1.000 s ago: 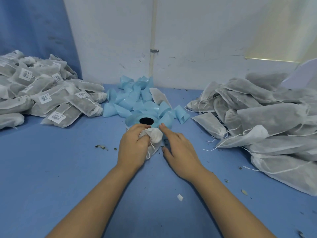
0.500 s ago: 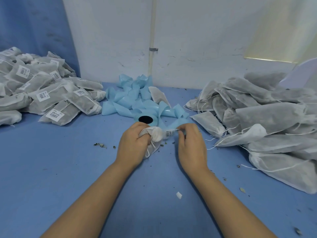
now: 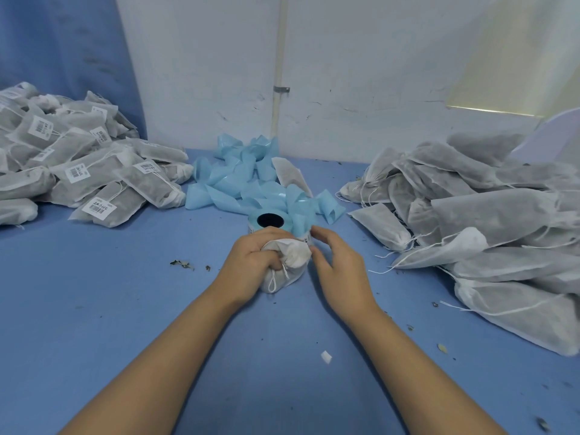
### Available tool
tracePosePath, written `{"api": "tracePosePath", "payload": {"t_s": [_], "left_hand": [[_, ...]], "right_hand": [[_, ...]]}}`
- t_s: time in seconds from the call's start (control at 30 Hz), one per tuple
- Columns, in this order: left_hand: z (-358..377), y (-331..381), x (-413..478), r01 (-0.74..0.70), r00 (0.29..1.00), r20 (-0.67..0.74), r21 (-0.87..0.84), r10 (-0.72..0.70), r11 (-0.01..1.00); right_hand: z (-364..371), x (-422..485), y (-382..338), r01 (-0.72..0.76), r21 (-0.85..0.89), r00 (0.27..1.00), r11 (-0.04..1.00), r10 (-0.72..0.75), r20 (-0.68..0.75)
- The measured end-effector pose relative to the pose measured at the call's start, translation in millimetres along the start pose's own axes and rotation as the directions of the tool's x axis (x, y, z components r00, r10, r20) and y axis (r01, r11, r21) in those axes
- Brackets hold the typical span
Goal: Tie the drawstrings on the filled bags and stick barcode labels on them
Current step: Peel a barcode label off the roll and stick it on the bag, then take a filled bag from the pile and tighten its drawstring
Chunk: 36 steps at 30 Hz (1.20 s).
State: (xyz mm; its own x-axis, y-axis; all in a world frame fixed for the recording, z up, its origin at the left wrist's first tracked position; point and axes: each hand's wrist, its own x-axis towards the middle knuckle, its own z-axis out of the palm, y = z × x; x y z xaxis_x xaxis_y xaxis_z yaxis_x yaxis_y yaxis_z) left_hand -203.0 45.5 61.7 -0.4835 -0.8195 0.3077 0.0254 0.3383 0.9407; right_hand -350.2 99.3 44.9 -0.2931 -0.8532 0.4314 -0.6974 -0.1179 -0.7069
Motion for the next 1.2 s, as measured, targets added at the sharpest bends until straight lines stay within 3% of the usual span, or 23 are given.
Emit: {"api": "tracePosePath", "payload": {"t_s": [0.17,0.47,0.67,0.83,0.9,1.2], "left_hand": [[0.0,-1.4,0.5,0.013,1.000,0.002,0.014,-0.013,1.000],[0.0,-3.9,1.1,0.055,0.998,-0.032,-0.020,-0.056,0.998],[-0.3,-6.0,1.8,0.055,0.998,-0.043,-0.010,-0.055,0.998],[-0.6,-7.8,2.5,0.081,0.994,-0.074,-0.050,-0.084,0.995],[-0.3,-8.3,3.1,0.079,0.993,-0.082,-0.053,-0.083,0.995],[-2.3,-7.4,3.3,0.044,0.995,-0.081,-0.071,-0.049,0.997]], "right_hand": [[-1.6,0.9,-1.3,-0.071,0.225,0.996,0.972,0.080,-0.032],[-4.8,4.6,0.8,-0.129,0.461,0.986,0.878,0.164,-0.038],[-4.0,6.3,3.4,-0.173,0.494,0.976,0.852,0.216,-0.031],[-9.1,6.2,7.6,-0.132,0.446,0.931,0.885,0.266,-0.252],[-11.0,6.4,6.9,-0.132,0.505,0.894,0.853,0.323,-0.312],[-14.0,3.0,-3.0,-0.159,0.662,0.862,0.733,0.430,-0.269]]}}
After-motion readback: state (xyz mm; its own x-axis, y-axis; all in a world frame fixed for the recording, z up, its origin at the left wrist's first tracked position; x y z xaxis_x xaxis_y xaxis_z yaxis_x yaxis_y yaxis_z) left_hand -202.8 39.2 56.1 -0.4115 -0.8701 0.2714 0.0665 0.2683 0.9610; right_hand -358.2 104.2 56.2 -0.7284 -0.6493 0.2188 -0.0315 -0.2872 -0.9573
